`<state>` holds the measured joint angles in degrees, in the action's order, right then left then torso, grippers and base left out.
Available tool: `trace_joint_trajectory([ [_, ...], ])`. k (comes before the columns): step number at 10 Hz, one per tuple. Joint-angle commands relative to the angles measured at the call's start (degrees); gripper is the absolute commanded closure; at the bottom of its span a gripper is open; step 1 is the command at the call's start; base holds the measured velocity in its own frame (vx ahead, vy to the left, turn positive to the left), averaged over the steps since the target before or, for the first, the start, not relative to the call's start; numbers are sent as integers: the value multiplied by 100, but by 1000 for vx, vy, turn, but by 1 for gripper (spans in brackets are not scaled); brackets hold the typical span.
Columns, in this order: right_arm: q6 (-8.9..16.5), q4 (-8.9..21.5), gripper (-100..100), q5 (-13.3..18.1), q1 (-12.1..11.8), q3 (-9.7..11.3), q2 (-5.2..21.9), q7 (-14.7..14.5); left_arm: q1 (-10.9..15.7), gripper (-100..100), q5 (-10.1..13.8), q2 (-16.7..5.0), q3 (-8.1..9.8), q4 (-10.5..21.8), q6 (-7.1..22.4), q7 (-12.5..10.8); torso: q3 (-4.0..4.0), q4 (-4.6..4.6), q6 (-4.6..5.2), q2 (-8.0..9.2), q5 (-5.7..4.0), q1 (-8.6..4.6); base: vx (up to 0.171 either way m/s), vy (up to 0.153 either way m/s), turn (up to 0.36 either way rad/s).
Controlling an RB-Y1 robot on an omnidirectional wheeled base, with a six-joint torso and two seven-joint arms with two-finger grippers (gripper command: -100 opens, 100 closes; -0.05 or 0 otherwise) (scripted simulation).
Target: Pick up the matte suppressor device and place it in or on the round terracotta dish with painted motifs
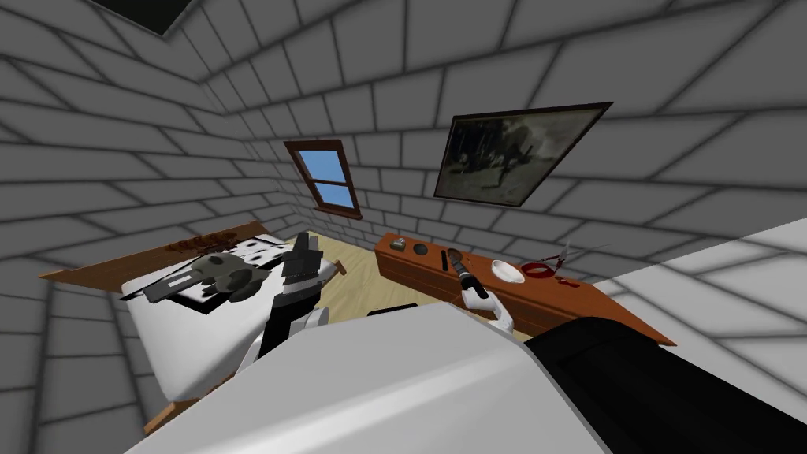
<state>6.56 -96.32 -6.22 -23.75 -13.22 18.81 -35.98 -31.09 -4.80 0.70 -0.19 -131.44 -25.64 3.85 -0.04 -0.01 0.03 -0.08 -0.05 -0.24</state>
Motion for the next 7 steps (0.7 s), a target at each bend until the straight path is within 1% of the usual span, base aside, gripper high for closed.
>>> trace_joint_trajectory([
  [1, 174, 286, -100, -41, 59, -61, 54, -125, 0, 0, 0, 0, 0, 0, 0, 0, 0, 0, 0, 0, 0, 0, 1, -11, 259],
  [2, 425, 417, -100, -120, 79, -194, 114, -349, -1, 0, 0, 0, 1, 0, 0, 0, -1, -1, 4, -2, -1, -2, 8, -8, 347],
  [3, 461, 543, -100, -120, 79, -194, 114, -349, 0, 0, 0, 0, 0, 0, 0, 0, -3, -1, 1, -5, 0, -3, 10, -14, 265],
  [4, 679, 752, -100, -207, 95, -331, 173, -571, -1, 0, 0, 0, 1, 0, 0, 0, -4, -2, 5, -6, -2, -3, 15, -13, 442],
  [5, 752, 901, -100, -207, 95, -331, 173, -571, 0, 0, 0, 0, 0, 0, 0, 0, -5, -2, 0, -8, -1, -4, 18, -20, 212],
  [6, 752, 936, -100, -207, 95, -331, 173, -571, -2, 0, 0, 0, 1, 0, 0, 0, -5, -2, 8, -8, -1, -5, 10, -10, -28],
  [7, 1033, 1167, -100, -301, 106, -472, 231, -791, -2, 0, 0, 0, 1, 0, 0, 0, -4, -2, 10, -6, -1, -3, 16, -9, 375],
])
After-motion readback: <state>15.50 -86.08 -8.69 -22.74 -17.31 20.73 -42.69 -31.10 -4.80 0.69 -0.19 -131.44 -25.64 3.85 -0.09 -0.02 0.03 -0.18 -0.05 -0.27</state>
